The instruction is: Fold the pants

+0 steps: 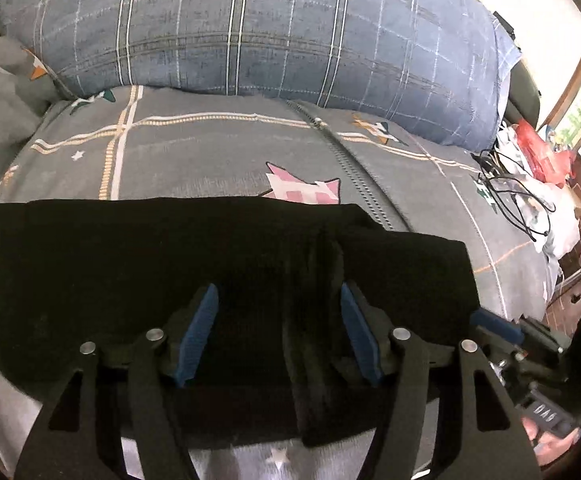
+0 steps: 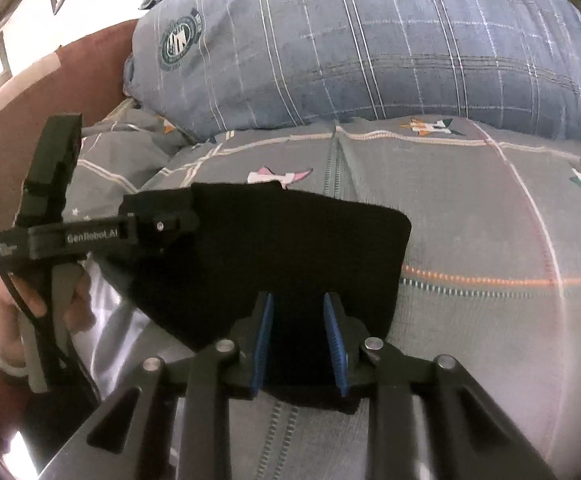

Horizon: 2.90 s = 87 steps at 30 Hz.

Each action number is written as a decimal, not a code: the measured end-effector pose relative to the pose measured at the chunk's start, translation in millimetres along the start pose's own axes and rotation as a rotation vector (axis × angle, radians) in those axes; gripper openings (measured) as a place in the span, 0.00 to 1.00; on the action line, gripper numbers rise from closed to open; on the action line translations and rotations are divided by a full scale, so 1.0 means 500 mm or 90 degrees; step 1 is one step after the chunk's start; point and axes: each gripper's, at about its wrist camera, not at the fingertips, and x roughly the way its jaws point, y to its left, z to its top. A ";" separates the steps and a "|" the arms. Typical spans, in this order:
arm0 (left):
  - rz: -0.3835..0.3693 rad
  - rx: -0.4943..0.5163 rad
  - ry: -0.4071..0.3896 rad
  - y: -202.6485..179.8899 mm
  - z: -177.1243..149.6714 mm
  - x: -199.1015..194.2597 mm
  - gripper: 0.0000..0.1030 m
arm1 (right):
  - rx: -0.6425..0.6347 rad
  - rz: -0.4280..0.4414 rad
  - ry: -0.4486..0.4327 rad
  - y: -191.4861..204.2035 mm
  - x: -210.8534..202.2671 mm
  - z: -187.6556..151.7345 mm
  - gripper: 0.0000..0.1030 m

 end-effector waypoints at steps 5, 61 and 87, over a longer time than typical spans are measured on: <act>0.025 0.001 -0.022 0.003 -0.011 -0.037 0.61 | 0.002 0.028 -0.034 0.016 -0.026 0.015 0.37; 0.078 -0.388 -0.100 0.309 -0.148 -0.132 0.81 | -0.308 0.218 0.117 0.413 0.362 0.244 0.76; -0.104 -0.043 -0.239 0.031 -0.079 -0.255 0.30 | -0.124 0.341 -0.077 0.233 0.090 0.315 0.10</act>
